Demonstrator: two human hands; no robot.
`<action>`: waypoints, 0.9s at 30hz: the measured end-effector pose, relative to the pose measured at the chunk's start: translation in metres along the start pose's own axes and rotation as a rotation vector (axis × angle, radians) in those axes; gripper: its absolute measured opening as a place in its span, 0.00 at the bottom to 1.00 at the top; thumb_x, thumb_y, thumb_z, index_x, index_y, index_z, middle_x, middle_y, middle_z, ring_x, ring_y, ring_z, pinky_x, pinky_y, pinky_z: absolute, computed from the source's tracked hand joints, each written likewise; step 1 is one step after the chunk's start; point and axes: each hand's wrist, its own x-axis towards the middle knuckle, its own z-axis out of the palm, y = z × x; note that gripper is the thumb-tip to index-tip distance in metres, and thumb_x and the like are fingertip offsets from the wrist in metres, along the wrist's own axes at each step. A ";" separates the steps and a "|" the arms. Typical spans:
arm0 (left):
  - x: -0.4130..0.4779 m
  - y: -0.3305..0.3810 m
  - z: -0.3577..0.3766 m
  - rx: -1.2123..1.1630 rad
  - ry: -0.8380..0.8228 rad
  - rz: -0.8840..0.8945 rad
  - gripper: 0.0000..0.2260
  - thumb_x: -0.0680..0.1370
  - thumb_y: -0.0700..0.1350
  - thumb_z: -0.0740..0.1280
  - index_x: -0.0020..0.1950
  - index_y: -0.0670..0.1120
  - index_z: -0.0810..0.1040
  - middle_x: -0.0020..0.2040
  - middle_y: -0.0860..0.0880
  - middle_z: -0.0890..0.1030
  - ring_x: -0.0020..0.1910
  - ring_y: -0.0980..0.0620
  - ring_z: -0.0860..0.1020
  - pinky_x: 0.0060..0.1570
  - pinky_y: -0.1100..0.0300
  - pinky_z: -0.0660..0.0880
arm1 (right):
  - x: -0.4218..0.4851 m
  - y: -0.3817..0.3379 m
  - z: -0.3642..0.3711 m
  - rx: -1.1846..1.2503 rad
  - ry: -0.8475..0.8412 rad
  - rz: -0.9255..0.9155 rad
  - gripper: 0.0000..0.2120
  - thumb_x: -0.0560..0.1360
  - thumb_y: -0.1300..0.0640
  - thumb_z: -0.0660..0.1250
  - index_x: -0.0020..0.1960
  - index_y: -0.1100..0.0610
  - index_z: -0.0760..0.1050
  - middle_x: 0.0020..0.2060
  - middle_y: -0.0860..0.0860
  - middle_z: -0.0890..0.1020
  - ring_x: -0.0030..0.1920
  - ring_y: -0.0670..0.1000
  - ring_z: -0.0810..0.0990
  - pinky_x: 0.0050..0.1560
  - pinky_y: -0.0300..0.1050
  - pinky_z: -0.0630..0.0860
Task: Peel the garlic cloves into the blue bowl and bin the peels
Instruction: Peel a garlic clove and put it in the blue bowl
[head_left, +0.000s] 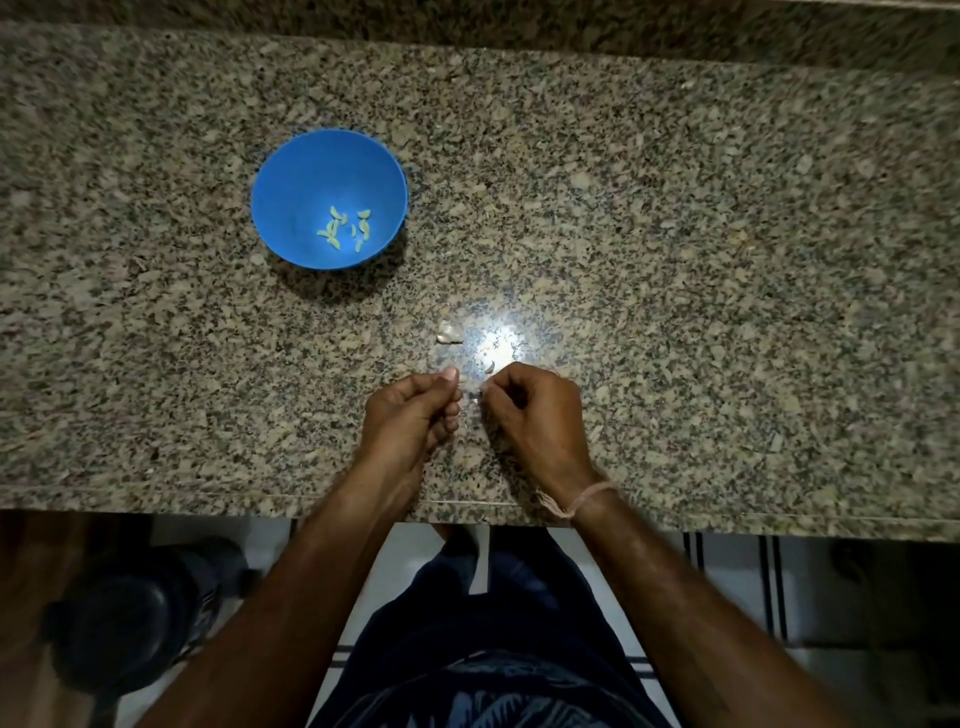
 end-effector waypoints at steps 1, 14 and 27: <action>0.001 -0.001 0.000 0.018 0.010 0.009 0.06 0.78 0.44 0.74 0.49 0.41 0.83 0.38 0.47 0.82 0.33 0.56 0.78 0.35 0.64 0.78 | 0.001 0.003 0.001 -0.026 -0.009 -0.010 0.04 0.79 0.58 0.72 0.47 0.53 0.85 0.39 0.44 0.86 0.40 0.42 0.83 0.44 0.45 0.82; 0.005 -0.017 0.005 0.441 0.117 0.372 0.05 0.80 0.44 0.72 0.47 0.44 0.84 0.38 0.47 0.85 0.36 0.52 0.81 0.38 0.57 0.77 | 0.002 -0.005 0.010 0.472 -0.029 0.172 0.03 0.78 0.65 0.73 0.50 0.63 0.85 0.44 0.55 0.88 0.48 0.54 0.88 0.51 0.45 0.84; 0.006 -0.009 -0.005 0.389 -0.017 0.329 0.06 0.82 0.42 0.69 0.48 0.42 0.85 0.38 0.44 0.84 0.34 0.48 0.79 0.34 0.55 0.77 | 0.000 -0.001 0.009 0.469 -0.027 0.142 0.04 0.78 0.63 0.74 0.52 0.60 0.85 0.46 0.52 0.88 0.49 0.54 0.87 0.54 0.51 0.84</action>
